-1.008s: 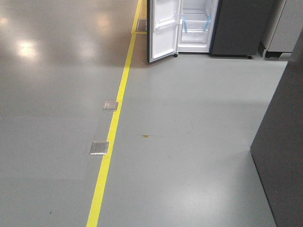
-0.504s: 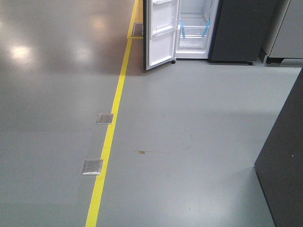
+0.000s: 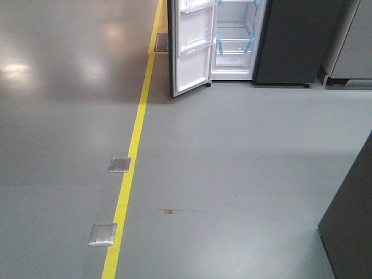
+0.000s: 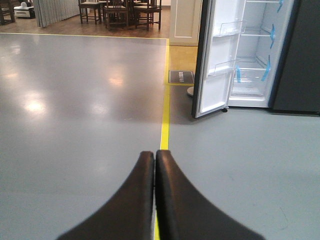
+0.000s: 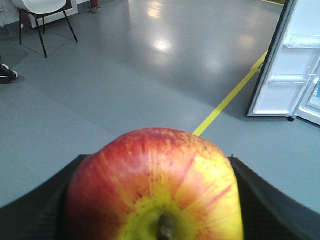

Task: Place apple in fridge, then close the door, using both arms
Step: 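Drive up to the open refrigerator door holding the apple in the right gripper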

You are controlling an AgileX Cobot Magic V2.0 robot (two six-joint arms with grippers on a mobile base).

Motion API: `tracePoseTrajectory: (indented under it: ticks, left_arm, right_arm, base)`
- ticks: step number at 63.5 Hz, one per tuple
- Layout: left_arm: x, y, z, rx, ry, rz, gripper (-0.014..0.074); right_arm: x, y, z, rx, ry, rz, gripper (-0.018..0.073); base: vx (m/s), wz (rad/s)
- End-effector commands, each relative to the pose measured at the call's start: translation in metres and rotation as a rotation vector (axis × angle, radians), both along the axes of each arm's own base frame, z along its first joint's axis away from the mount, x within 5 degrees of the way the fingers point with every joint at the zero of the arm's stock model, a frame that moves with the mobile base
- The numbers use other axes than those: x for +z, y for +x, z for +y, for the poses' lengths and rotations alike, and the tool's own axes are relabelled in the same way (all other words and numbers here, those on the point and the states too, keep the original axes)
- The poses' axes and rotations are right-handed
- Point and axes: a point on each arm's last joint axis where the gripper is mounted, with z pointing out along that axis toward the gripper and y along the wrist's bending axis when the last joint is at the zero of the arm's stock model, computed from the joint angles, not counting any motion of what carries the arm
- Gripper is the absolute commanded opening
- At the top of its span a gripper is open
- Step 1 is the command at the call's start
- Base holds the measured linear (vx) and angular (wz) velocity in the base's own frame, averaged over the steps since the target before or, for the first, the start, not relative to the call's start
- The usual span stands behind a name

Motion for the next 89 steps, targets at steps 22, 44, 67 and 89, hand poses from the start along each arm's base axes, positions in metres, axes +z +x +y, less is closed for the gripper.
tracePoseTrajectory:
  ticks: [22,44,67,89]
  left_arm:
    - [-0.0008,0.0011,-0.002,-0.023,-0.005,-0.051,-0.0006]
    - [-0.0008,0.0011,-0.002,-0.023,-0.005,-0.051,-0.0006]
    - [-0.0008,0.0011,-0.002,-0.023,-0.005,-0.051,-0.0006]
    - [-0.0008,0.0011,-0.002,-0.023,-0.005,-0.051,-0.0006]
  right_arm:
    - [0.0089,-0.0071,0.0028,0.016,0.027,-0.048,-0.0003]
    - [0.0089,-0.0071,0.0028,0.016,0.027,-0.048,-0.0003]
    - [0.0089,-0.0071,0.0028,0.016,0.027,-0.048,-0.0003]
    - [0.0089,-0.0071,0.0028,0.016,0.027,-0.048,-0.0003]
  base:
    - [0.3,0.01]
    - [0.31,0.0]
    - [0.32,-0.05]
    - [0.32,-0.03]
